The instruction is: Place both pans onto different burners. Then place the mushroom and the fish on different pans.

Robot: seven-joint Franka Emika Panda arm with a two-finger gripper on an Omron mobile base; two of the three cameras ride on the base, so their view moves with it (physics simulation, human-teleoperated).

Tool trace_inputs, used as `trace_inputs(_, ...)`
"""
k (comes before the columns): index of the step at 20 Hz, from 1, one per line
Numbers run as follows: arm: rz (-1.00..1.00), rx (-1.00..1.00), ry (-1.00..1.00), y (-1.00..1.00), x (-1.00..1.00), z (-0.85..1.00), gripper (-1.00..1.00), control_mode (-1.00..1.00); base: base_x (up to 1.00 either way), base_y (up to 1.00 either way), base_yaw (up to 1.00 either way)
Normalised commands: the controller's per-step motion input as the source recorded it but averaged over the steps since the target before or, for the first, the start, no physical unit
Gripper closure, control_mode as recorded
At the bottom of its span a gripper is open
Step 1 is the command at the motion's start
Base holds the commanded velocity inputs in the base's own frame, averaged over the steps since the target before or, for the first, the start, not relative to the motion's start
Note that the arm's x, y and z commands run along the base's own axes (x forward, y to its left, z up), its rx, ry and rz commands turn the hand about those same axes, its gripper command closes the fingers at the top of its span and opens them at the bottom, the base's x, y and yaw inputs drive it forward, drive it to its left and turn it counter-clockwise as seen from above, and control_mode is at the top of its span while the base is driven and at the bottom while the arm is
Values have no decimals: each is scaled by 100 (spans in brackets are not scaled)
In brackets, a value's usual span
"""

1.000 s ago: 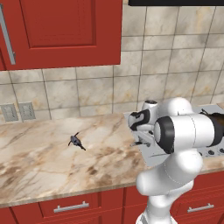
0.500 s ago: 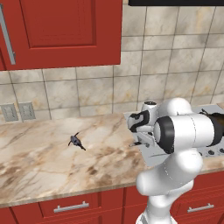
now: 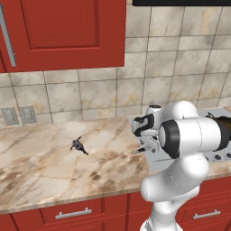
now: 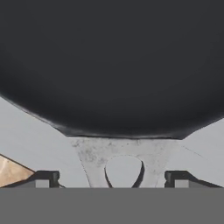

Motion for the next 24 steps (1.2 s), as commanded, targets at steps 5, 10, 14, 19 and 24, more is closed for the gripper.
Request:
trace_inputs(5,0,0,0,-5,0,14,-100,-100,0,0,0)
trace_inputs(10,0,0,1,-2,-5,43,-100,-100,0,0,0)
trace_inputs(14,2,0,3,1,-25,46,-100,-100,0,0,0)
trace_inputs(19,8,0,6,30,-12,38,-100,-100,0,0,0)
trace_inputs(24,12,0,8,50,0,26,-100,-100,0,0,0)
